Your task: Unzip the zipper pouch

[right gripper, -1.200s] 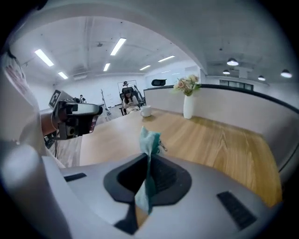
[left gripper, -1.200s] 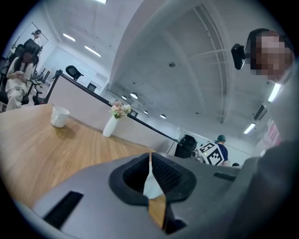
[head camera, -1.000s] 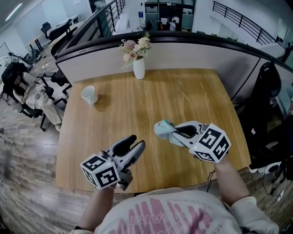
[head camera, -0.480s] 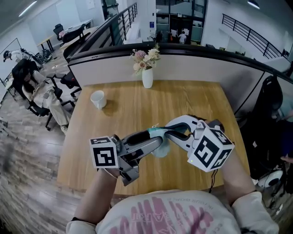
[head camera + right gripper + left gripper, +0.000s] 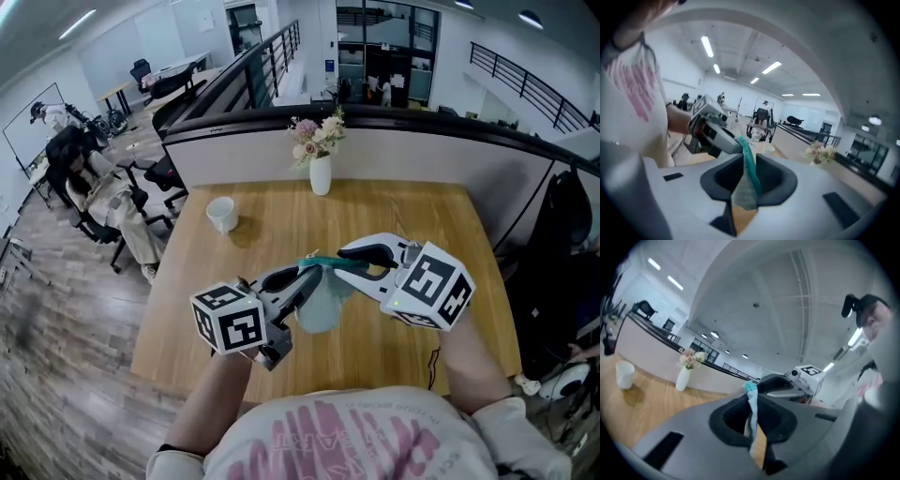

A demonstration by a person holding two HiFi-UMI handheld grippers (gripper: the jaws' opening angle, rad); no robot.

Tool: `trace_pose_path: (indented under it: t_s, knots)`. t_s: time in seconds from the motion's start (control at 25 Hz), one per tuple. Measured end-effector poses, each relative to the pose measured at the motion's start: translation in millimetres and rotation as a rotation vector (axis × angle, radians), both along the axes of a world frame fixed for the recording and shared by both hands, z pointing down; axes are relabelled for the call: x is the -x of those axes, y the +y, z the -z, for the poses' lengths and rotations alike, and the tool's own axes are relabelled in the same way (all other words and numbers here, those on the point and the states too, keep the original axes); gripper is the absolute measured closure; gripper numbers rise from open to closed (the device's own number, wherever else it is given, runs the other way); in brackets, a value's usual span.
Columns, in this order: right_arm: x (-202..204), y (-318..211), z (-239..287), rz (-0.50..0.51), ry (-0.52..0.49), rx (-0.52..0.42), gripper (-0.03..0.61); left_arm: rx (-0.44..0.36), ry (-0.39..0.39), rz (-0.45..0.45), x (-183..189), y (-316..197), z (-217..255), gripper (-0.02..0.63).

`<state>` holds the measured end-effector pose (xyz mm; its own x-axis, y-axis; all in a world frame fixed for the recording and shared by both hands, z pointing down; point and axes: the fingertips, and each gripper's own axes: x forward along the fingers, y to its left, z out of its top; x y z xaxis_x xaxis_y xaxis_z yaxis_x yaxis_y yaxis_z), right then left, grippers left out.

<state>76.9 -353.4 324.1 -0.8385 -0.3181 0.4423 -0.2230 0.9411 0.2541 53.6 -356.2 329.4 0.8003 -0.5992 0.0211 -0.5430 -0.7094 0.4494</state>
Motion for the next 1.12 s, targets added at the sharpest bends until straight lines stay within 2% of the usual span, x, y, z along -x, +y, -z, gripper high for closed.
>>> trace_pose_path:
  t_s: [0.08, 0.28, 0.36, 0.44, 0.6, 0.8, 0.88, 0.96, 1.04, 1.12]
  knots:
    - [-4.2, -4.5, 9.9, -0.033, -0.171, 0.180, 0.495, -0.057, -0.094, 0.023, 3.4, 0.9, -1.4, 0.594]
    - [-4.8, -22.1, 16.4, -0.149, -0.553, 0.638, 0.503, -0.160, -0.199, 0.084, 6.4, -0.8, 0.0, 0.594]
    - [0.2, -27.2, 13.8, -0.165, -0.656, 0.793, 0.463, -0.186, -0.240, 0.119, 6.5, -4.7, -1.8, 0.594]
    - [6.3, -30.8, 10.9, -0.182, -0.711, 0.883, 0.462, -0.204, -0.288, 0.145, 5.9, -7.8, -4.9, 0.594]
    - [9.9, -40.8, -6.6, -0.301, -0.685, 0.936, 0.463, -0.212, -0.379, 0.142, 1.5, -9.9, -15.8, 0.595]
    - [18.7, -38.7, -18.1, -0.303, -0.666, 1.041, 0.454, -0.205, -0.470, 0.087, -6.2, -8.6, -31.4, 0.597]
    - [21.3, -36.7, -22.0, -0.312, -0.647, 1.034, 0.482, -0.198, -0.497, 0.082, -5.8, -7.3, -36.9, 0.597]
    - [21.8, -35.3, -22.8, -0.326, -0.636, 1.003, 0.496, -0.176, -0.487, 0.077, -5.6, -5.0, -39.3, 0.597]
    - [20.2, -36.8, -21.8, -0.343, -0.633, 0.964, 0.549, -0.158, -0.484, 0.068, -6.9, -3.6, -41.9, 0.597]
    - [20.2, -37.4, -19.6, -0.341, -0.633, 0.943, 0.568, -0.143, -0.489, 0.062, -8.9, -3.4, -45.9, 0.597]
